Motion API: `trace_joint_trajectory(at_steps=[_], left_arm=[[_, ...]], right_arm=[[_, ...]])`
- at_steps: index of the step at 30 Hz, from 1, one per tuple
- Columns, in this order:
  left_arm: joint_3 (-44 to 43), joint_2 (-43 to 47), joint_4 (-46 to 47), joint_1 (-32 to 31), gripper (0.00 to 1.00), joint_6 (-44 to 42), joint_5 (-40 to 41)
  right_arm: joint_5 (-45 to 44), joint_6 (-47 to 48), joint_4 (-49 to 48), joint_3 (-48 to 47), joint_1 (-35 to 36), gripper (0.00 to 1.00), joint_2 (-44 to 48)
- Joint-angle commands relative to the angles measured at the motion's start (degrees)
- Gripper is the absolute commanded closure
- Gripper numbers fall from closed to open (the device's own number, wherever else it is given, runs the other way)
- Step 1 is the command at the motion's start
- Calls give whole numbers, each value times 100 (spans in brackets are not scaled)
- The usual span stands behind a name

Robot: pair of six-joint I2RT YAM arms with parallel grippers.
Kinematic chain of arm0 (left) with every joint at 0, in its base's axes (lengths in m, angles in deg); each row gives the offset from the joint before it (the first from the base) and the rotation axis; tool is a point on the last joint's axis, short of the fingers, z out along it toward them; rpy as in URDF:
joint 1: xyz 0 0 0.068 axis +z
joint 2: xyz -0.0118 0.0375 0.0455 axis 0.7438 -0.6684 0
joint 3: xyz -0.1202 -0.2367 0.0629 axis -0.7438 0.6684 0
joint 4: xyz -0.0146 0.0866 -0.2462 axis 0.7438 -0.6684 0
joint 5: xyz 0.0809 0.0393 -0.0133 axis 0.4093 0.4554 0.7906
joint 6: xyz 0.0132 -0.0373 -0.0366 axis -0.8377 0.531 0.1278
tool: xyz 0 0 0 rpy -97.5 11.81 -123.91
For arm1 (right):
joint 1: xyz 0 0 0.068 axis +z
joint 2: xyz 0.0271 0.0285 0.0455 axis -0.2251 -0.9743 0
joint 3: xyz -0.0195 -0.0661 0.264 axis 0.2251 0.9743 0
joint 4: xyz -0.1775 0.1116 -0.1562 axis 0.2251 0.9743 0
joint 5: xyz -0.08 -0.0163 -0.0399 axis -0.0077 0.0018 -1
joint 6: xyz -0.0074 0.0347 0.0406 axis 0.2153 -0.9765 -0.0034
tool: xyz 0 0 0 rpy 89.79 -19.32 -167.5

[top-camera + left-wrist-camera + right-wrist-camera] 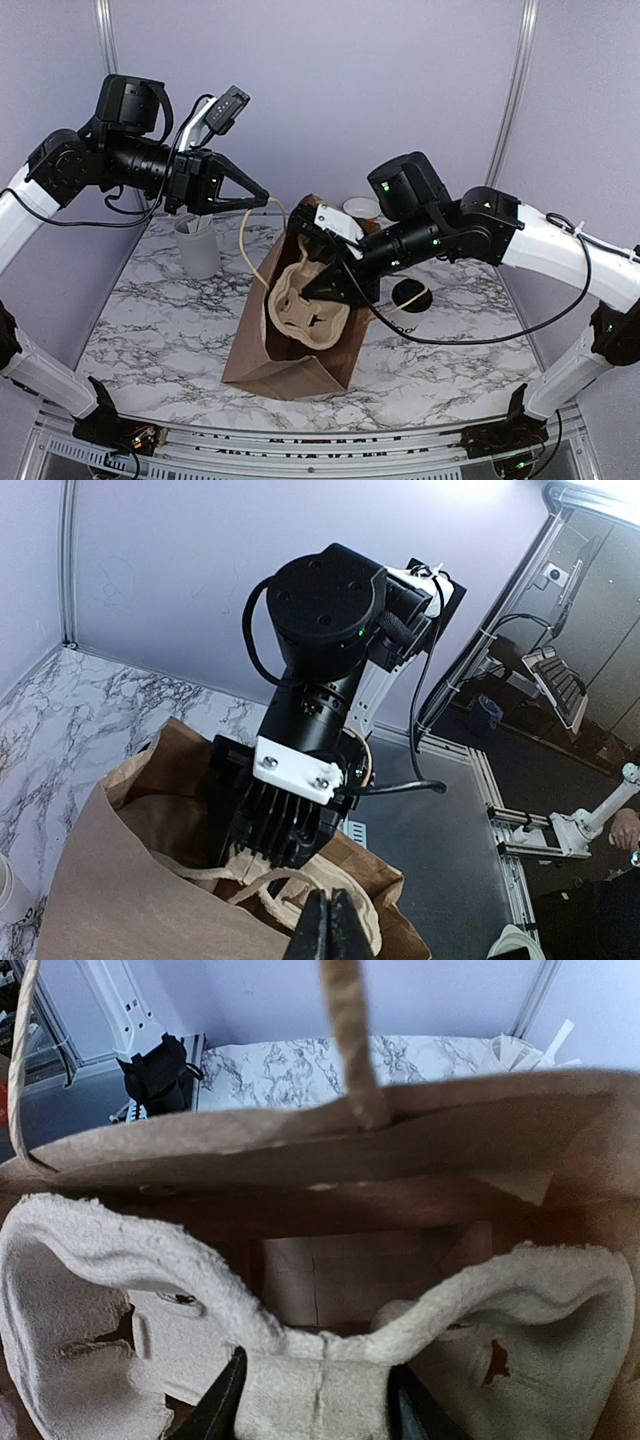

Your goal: Pack the takeout coffee

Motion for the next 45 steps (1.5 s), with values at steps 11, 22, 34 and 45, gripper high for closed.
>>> trace_joint_trajectory(at_steps=[11,22,34,45], left_arm=[[1597,299,2721,1357,100,1660,-1615],[2821,610,4001,2141,100,2661,-1443],[3495,1175,4003,2534,100,2790,-557],[3564,1483,3318,2535,100,2510,155]], right_arm=[[-839,64,399,-705,391,60,-786],[-1718,-373,682,-1899,359,61,-1911],[-1582,-653,1239,-3074,233,61,-2680],[-1597,-739,1497,-3657,237,61,-3178]])
